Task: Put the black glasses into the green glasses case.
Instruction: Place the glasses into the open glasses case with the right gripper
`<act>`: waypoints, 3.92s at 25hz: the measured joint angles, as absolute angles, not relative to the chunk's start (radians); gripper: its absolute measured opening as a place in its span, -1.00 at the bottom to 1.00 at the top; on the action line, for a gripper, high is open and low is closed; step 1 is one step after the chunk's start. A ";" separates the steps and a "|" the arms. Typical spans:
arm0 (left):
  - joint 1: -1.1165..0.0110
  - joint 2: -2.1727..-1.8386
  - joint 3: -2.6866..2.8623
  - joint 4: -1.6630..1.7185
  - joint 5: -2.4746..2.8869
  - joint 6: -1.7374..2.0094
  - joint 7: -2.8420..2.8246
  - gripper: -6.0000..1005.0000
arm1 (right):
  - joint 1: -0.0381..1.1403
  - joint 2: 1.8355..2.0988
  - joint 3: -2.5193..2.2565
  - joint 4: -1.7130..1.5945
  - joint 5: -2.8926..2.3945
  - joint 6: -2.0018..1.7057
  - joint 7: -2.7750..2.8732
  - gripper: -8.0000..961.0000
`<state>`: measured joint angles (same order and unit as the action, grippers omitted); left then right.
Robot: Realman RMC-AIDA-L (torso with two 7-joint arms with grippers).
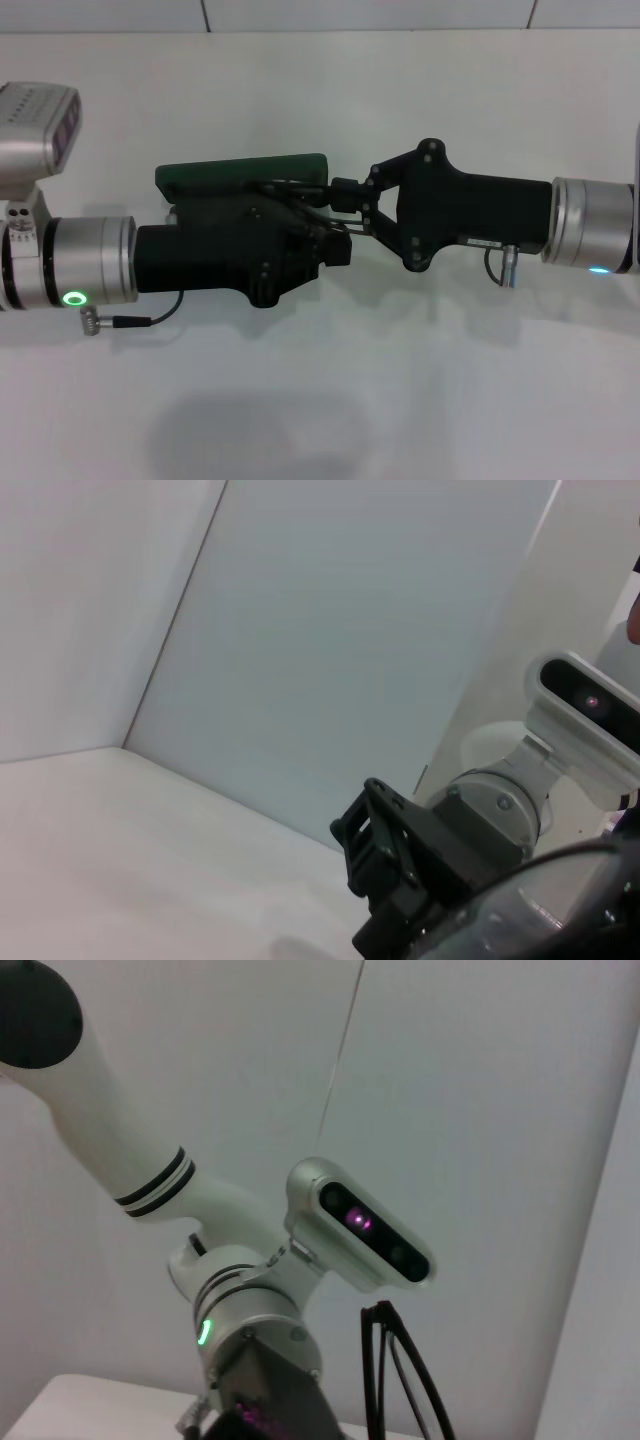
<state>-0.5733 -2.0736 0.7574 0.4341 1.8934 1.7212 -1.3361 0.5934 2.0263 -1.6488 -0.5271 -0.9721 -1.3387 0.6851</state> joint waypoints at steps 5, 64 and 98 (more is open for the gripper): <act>-0.556 -2.060 0.762 0.441 1.925 1.723 -1.337 -0.98 | 0.596 2.024 -1.619 -0.528 -0.969 -1.321 0.687 -0.89; -0.404 -2.041 0.752 0.587 1.980 1.718 -1.379 -0.98 | 1.163 2.028 -1.902 -0.659 -1.801 -0.877 1.923 -0.88; -0.397 -2.042 0.758 0.583 1.980 1.718 -1.379 -0.98 | 1.162 2.028 -2.022 -0.671 -1.748 -0.761 1.930 -0.87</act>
<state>-0.3966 -2.0421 0.7578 0.5828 1.9803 1.7180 -1.3790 1.1621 2.0279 -2.0218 -0.6714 -1.7482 -0.7611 1.9299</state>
